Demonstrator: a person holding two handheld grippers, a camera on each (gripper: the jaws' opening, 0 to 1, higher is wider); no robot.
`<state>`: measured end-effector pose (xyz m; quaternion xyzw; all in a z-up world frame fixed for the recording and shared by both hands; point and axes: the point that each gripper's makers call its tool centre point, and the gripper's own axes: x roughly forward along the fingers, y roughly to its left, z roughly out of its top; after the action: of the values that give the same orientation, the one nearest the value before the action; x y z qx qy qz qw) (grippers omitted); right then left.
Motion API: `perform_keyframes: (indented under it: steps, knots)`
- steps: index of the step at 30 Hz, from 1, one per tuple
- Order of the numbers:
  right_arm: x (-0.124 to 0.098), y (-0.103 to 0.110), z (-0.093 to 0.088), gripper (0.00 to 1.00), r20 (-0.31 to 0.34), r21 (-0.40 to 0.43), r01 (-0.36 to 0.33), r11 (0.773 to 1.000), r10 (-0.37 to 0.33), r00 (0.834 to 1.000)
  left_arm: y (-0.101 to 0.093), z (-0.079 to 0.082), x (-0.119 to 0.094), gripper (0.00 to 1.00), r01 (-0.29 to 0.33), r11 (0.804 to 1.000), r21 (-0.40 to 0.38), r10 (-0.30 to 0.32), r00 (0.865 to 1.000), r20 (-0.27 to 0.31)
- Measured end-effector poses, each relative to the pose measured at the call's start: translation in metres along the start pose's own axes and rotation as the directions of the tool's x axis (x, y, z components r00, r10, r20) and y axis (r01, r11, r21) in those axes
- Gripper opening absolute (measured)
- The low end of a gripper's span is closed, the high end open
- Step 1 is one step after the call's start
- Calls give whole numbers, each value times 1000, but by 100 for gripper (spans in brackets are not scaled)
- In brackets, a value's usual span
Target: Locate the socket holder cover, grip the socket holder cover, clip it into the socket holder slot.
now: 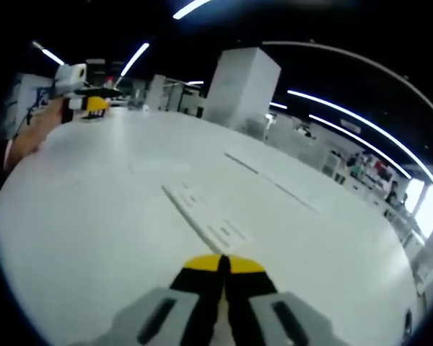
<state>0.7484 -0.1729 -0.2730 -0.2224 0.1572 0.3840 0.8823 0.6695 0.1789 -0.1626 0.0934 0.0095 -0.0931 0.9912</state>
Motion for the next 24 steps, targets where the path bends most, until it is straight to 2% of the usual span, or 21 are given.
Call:
perform_keyframes:
  steps: [14, 20, 24]
  knots:
    - [2, 3, 2, 4, 7, -16, -1, 1000, 1, 1000, 0, -1, 2, 81, 3, 1000, 2, -2, 1000, -8]
    - [0, 5, 4, 4, -11, -10, -14, 1000, 14, 1000, 3, 0, 2, 81, 2, 1000, 0, -2, 1000, -8]
    - [-2, -3, 1, 4, -25, 10, 1, 1000, -1, 1000, 2, 0, 1, 81, 1, 1000, 0, -1, 1000, -8]
